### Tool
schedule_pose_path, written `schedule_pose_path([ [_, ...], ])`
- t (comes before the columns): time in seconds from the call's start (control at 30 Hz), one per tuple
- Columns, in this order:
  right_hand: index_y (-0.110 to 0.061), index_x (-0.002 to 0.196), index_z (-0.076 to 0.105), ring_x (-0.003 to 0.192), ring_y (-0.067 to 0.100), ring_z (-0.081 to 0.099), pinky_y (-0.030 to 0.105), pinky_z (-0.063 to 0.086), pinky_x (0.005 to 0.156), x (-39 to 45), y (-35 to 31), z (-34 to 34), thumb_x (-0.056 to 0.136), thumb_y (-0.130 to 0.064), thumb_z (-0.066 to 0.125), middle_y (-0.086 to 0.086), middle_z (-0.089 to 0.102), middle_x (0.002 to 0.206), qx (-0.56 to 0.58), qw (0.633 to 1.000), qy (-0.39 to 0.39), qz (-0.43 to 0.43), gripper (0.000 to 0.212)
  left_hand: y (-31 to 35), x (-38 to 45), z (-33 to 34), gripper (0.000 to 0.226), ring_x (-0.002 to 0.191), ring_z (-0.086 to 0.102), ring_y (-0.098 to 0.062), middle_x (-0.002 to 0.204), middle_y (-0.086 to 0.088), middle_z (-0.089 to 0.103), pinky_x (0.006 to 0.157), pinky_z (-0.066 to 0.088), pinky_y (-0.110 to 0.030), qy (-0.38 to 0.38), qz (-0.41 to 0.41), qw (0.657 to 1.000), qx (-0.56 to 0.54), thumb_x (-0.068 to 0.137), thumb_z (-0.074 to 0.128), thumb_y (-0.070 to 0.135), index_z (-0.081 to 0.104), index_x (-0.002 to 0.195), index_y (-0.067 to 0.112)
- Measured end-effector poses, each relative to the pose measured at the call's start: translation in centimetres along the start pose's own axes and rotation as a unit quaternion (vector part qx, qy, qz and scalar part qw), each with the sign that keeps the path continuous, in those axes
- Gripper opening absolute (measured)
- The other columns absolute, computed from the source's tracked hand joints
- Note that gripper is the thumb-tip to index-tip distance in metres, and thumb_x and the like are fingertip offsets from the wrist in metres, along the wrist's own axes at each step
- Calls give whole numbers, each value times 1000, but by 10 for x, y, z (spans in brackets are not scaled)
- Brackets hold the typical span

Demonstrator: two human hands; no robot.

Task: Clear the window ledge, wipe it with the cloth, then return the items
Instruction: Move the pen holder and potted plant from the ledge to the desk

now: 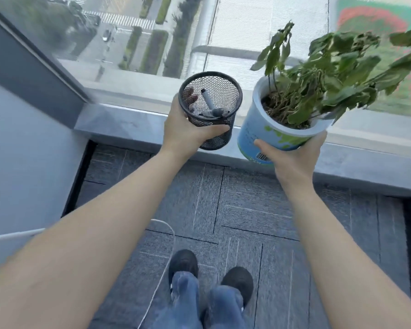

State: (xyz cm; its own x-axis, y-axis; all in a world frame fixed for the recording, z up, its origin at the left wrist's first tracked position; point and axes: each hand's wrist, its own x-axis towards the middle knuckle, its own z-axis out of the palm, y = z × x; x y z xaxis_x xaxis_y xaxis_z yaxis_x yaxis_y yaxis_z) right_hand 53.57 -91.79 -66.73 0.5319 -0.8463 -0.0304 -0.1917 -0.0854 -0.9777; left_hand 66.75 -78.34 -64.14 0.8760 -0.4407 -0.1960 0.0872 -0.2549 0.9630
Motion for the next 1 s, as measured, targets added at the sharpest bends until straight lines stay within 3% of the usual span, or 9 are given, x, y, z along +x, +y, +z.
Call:
schedule_pose_path([
  [0.07,-15,115,30,114,14,49,26,48,97,-16,-52,-4,57,-8,85,3,45,119,8,1000,-13,-8,80,44,-23,-23,84,116,53,-17,117,1,57,104,43,-43,11,4,1000,-6,34,80,37,43,110,26],
  [0.23,-10,117,31,113,17,50,28,49,95,-48,-161,-15,51,-7,87,5,46,120,42,997,-57,-37,86,138,-82,-75,89,116,52,-16,116,1,56,104,42,-37,63,21,998,-10,33,80,37,45,114,23],
  [0.33,-17,109,32,101,6,54,18,49,86,-70,-215,-20,47,-11,84,-3,50,109,44,993,-98,-51,82,184,-120,-106,99,117,50,-16,118,1,54,103,40,-31,102,39,994,-6,34,81,38,43,122,15],
  [0.47,-20,104,30,92,-8,49,2,45,72,-105,-268,-29,53,-1,86,-18,45,99,46,983,-157,-84,78,226,-180,-142,94,118,52,-19,120,-2,56,106,40,-43,152,65,986,-14,35,84,34,44,119,17],
  [0.57,-17,107,30,91,-6,49,0,44,70,-143,-305,-34,55,2,84,-14,46,98,39,975,-192,-106,77,248,-238,-169,95,113,52,-14,116,3,56,101,40,-29,206,72,976,-15,36,83,30,44,121,17],
  [0.67,-17,107,31,96,7,52,7,46,75,-187,-341,-36,54,-3,86,-1,49,109,36,961,-245,-126,77,267,-300,-198,92,110,49,-10,113,8,53,96,37,-23,253,78,964,-9,36,81,30,43,120,21],
  [0.77,-17,106,33,92,3,53,6,48,70,-238,-376,-31,50,-11,88,-5,51,102,40,944,-293,-147,79,276,-366,-233,100,116,50,-14,118,4,54,104,38,-30,307,74,948,-22,29,80,38,44,121,19],
  [0.9,-10,108,42,100,18,60,31,54,81,-312,-414,-14,46,-21,85,8,59,111,39,911,-368,-182,76,282,-456,-287,94,118,52,-18,121,1,57,107,39,-38,382,71,921,-25,29,79,41,47,114,17],
  [1.0,-4,114,49,101,20,64,38,57,81,-374,-442,6,46,-27,86,10,63,111,32,879,-429,-205,81,283,-523,-328,81,116,54,-20,113,1,59,104,41,-35,441,73,894,-24,35,86,27,46,106,23],
])
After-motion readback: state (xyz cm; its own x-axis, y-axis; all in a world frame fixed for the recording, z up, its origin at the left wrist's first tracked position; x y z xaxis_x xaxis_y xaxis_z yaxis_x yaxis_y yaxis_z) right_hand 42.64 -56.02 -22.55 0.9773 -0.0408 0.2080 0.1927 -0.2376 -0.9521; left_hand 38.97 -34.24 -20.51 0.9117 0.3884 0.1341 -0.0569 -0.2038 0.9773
